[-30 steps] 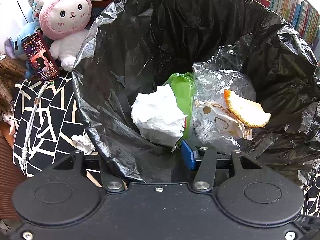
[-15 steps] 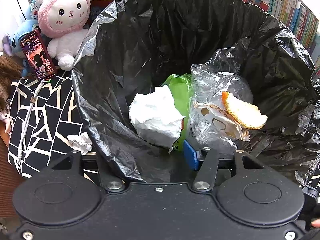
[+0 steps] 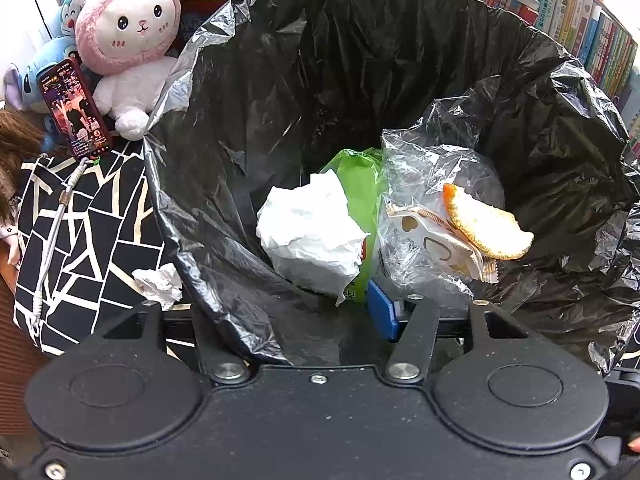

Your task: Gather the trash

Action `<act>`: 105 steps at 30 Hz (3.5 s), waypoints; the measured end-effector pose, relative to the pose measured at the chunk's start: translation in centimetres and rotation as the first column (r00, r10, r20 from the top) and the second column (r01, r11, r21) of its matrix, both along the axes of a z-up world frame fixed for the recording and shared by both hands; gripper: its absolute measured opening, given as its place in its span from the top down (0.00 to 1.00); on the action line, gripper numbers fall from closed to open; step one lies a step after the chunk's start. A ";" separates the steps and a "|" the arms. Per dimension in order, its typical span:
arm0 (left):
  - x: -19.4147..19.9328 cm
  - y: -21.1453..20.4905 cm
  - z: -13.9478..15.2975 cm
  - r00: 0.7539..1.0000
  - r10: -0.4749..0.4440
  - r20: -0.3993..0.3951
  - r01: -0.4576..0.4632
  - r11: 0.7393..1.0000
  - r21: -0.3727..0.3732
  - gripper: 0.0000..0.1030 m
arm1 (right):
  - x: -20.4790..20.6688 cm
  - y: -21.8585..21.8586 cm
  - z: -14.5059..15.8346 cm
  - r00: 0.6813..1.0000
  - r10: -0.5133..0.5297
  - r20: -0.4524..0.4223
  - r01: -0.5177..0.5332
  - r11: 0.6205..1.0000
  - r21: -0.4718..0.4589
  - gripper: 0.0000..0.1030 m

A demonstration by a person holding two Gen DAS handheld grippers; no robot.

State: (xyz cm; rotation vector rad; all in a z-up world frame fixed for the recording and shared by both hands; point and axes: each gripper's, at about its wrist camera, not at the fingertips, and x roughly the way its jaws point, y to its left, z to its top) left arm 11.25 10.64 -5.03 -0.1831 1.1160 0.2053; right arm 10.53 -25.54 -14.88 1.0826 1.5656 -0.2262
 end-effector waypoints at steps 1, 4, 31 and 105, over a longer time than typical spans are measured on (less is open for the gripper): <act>0.0 0.0 0.0 1.000 0.000 0.000 0.000 1.000 0.000 0.46 | 0.0 -0.1 0.5 1.000 -0.001 0.009 0.001 1.000 -0.001 0.43; 0.0 0.0 0.0 1.000 0.001 0.002 -0.001 1.000 -0.003 0.46 | 0.1 -0.7 1.8 0.999 0.022 0.032 -0.022 1.000 -0.004 0.55; -0.1 -0.2 -0.1 1.000 -0.015 0.005 0.015 1.000 -0.005 0.44 | -5.3 12.0 3.0 0.425 0.887 0.182 -0.676 0.445 -0.587 0.00; -0.2 0.3 -0.1 1.000 -0.001 0.016 0.001 1.000 -0.027 0.42 | -1.2 -0.1 -0.1 0.998 -0.056 -0.001 0.055 0.983 0.174 0.10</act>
